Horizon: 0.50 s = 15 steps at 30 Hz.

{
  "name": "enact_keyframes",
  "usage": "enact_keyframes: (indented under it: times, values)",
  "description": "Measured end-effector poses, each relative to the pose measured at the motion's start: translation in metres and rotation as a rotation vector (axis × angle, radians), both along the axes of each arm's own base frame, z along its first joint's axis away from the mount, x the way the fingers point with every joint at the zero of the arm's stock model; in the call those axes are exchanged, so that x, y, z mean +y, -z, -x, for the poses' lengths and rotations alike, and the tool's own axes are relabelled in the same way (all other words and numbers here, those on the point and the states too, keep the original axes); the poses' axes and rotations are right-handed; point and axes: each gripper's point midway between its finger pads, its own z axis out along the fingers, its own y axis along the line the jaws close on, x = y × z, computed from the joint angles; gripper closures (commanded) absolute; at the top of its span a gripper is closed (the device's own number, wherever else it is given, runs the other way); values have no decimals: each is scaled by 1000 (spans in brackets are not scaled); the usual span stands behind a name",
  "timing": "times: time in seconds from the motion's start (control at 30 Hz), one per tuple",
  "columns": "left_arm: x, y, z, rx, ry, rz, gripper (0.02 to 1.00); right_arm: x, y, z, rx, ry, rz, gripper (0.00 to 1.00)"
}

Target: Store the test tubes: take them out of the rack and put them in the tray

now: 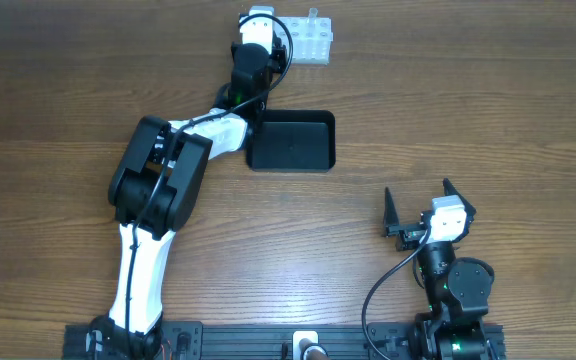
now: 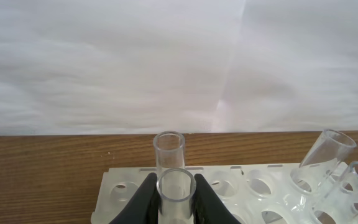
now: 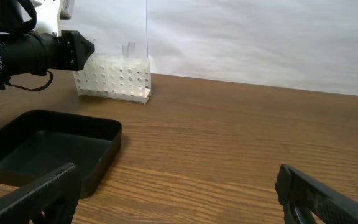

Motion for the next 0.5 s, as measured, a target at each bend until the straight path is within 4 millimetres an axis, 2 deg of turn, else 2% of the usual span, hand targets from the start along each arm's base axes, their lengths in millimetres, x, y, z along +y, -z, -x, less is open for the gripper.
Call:
enact_keyframes:
  times: [0.23, 0.5]
  values:
    - [0, 0, 0, -2, 0, 1, 978, 0, 0, 0, 0, 0, 0, 9]
    - [0, -4, 0, -14, 0, 6, 978, 0, 0, 0, 0, 0, 0, 7]
